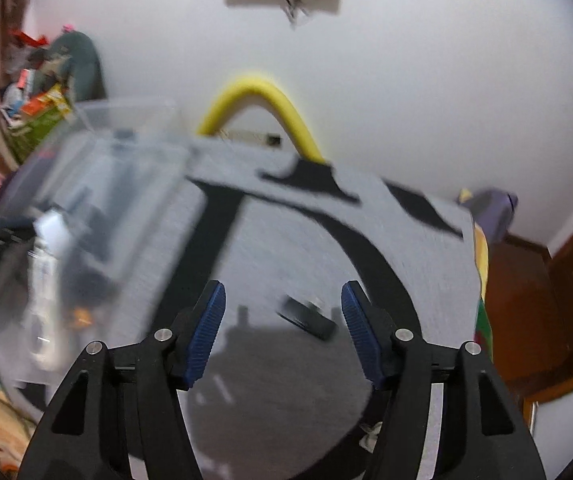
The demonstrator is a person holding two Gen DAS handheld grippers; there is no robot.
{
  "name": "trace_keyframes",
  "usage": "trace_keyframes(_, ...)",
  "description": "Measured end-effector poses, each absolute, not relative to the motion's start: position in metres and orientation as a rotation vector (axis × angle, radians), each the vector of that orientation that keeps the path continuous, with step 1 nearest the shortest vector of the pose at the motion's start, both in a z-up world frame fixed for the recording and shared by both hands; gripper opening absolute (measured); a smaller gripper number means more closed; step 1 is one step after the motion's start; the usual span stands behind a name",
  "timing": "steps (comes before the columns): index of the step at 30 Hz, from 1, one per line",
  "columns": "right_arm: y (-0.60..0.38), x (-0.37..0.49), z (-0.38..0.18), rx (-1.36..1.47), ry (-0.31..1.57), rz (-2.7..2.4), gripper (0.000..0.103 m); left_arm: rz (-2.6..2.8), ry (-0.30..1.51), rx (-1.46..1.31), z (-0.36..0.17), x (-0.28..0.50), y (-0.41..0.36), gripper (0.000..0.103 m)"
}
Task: Organize rigid objects
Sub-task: 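Grasp the black USB adapter with the right gripper, then carry the black USB adapter into the box and release it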
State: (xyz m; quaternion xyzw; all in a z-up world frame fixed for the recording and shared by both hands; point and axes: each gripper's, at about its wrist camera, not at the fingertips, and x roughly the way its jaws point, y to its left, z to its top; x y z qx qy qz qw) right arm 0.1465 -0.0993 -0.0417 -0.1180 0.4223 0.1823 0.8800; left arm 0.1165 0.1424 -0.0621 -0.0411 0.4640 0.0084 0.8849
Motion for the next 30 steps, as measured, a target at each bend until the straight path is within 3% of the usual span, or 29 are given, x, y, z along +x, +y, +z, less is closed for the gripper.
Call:
trace_keyframes(11,-0.118,0.175,-0.085,-0.195,0.990,0.378,0.056,0.018,0.968,-0.079,-0.063,0.115,0.142,0.016)
trace_keyframes(12,-0.117,0.174,-0.086,-0.199,0.987,0.381,0.054,0.018,0.967,-0.079,-0.063,0.115,0.142,0.016)
trace_keyframes(14,-0.116,0.171,-0.085,-0.192,0.985,0.413,0.037,0.018,0.967,-0.081,-0.063,0.115,0.142,0.016)
trace_keyframes(18,-0.113,0.162,-0.082,-0.182,0.987,0.442,0.012,0.017,0.966,-0.087,-0.063,0.115,0.142,0.016)
trace_keyframes(21,-0.109,0.156,-0.081,-0.187,0.977,0.441,0.007,0.016,0.965,-0.089,-0.063,0.115,0.144,0.016)
trace_keyframes(30,-0.102,0.134,-0.025,-0.163,0.839,0.490,0.007,0.016,0.964,-0.090,-0.063,0.115,0.144,0.016)
